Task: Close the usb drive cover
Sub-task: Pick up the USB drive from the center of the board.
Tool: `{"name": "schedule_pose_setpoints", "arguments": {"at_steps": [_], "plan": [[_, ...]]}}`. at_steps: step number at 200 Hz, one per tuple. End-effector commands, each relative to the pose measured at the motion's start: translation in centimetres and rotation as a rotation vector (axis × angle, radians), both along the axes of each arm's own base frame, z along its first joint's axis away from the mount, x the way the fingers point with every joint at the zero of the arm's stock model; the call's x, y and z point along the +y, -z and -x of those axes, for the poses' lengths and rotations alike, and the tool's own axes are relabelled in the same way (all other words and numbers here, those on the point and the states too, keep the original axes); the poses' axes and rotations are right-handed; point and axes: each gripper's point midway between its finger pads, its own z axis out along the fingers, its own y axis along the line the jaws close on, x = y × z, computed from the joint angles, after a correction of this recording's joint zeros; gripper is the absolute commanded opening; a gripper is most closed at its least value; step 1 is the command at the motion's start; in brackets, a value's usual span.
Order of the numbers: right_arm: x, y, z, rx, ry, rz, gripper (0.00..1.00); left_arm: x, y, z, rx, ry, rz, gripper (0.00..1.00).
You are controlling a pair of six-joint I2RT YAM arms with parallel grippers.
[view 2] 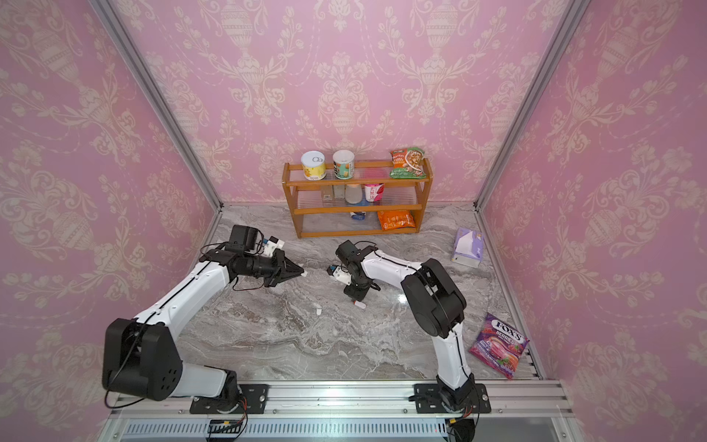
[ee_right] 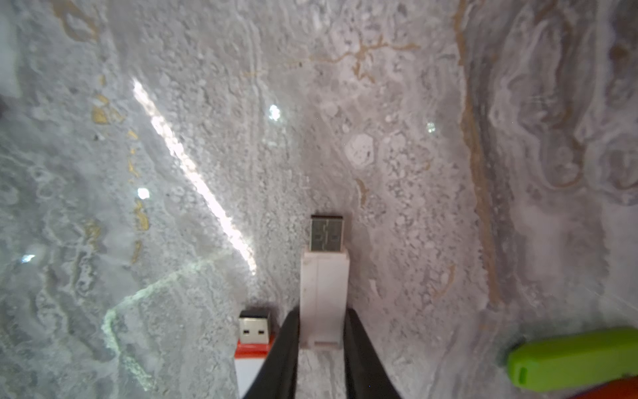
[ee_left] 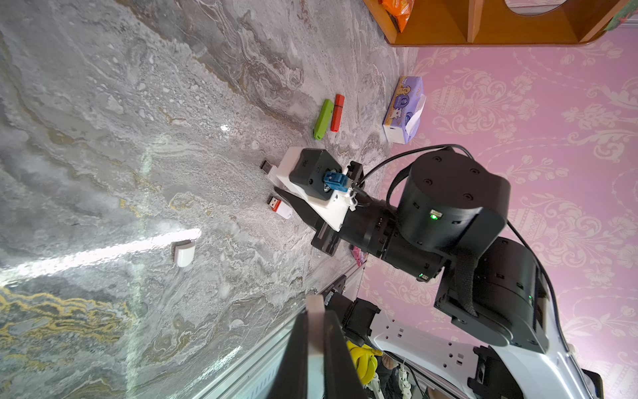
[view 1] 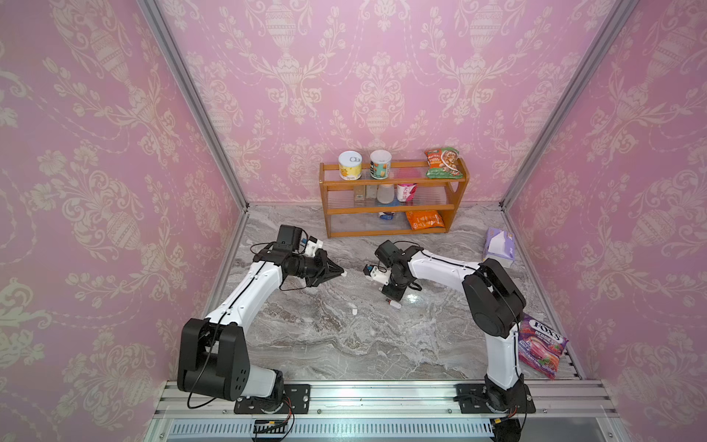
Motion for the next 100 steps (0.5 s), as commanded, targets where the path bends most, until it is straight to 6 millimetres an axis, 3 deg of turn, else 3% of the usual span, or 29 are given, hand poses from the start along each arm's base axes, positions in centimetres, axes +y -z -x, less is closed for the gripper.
{"name": "schedule_pose_setpoints", "arguments": {"at_steps": [1,24,51,68,100], "plan": [[-0.4,1.7,0.4,0.031,-0.006,0.055,0.19,0.4,0.0,0.1,-0.004,-0.01,-0.003,0.0],[-0.4,1.9,0.1,0.023,0.002,0.061,0.15,0.5,0.0,0.2,-0.001,-0.009,-0.002,0.0],[0.1,1.5,0.0,0.01,0.011,0.028,0.01,0.4,0.3,0.2,0.004,-0.008,-0.002,0.0],[0.6,0.1,-0.3,-0.032,0.023,-0.021,0.0,0.4,0.6,0.2,0.01,-0.003,-0.001,0.0],[2.3,-4.5,-0.4,-0.091,0.039,-0.169,0.0,0.3,2.1,0.3,0.05,0.006,-0.002,0.0]]}}
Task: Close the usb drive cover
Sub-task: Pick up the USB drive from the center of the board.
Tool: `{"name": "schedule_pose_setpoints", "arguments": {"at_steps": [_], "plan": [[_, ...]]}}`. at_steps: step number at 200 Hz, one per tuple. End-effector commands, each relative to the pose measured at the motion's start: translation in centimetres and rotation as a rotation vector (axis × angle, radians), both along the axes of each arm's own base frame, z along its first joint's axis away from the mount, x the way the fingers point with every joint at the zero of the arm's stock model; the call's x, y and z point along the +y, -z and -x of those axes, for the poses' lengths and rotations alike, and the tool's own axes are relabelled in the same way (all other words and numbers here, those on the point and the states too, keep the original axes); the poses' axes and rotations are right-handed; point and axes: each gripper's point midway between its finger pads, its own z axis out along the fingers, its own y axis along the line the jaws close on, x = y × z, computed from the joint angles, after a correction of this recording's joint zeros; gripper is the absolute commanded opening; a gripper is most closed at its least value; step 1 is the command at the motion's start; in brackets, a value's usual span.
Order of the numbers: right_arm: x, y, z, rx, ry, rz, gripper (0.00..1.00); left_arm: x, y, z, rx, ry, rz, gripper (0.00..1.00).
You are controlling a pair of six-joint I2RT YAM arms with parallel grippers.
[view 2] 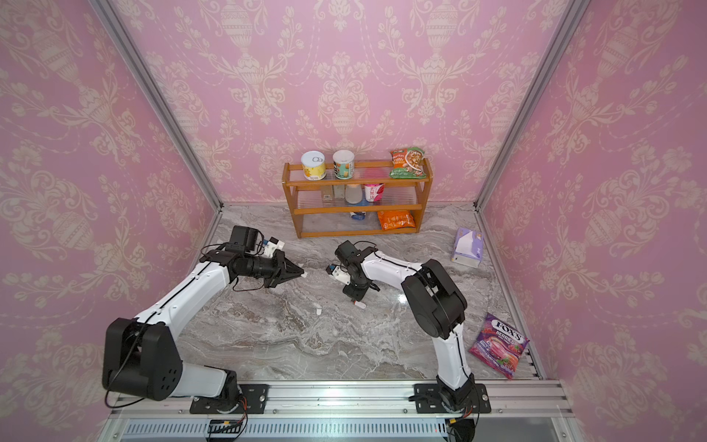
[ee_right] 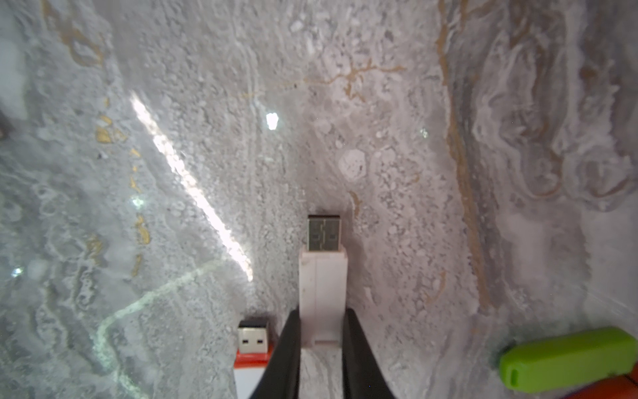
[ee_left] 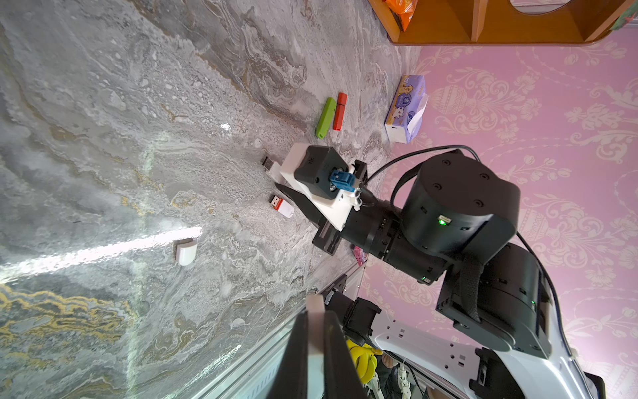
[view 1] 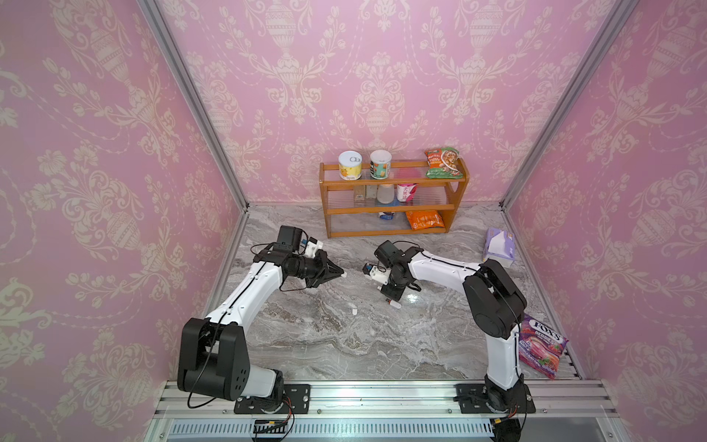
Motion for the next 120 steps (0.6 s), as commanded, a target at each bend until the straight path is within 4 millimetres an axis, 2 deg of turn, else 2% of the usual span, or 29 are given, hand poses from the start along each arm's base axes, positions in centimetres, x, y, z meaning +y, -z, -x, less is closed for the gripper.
{"name": "schedule_pose_setpoints", "arguments": {"at_steps": [1,60,120], "plan": [[1.9,-4.2,-0.1,-0.058,0.023,-0.144,0.0,0.3,1.7,0.1,0.039,0.006,0.0,0.0],[4.8,-10.9,2.9,-0.033,0.03,-0.424,0.0,-0.4,1.4,-0.2,0.01,0.037,0.041,0.0],[6.3,-14.8,5.6,-0.014,-0.025,-0.537,0.0,-1.6,-2.6,-0.2,-0.089,0.126,0.146,0.0]]}}
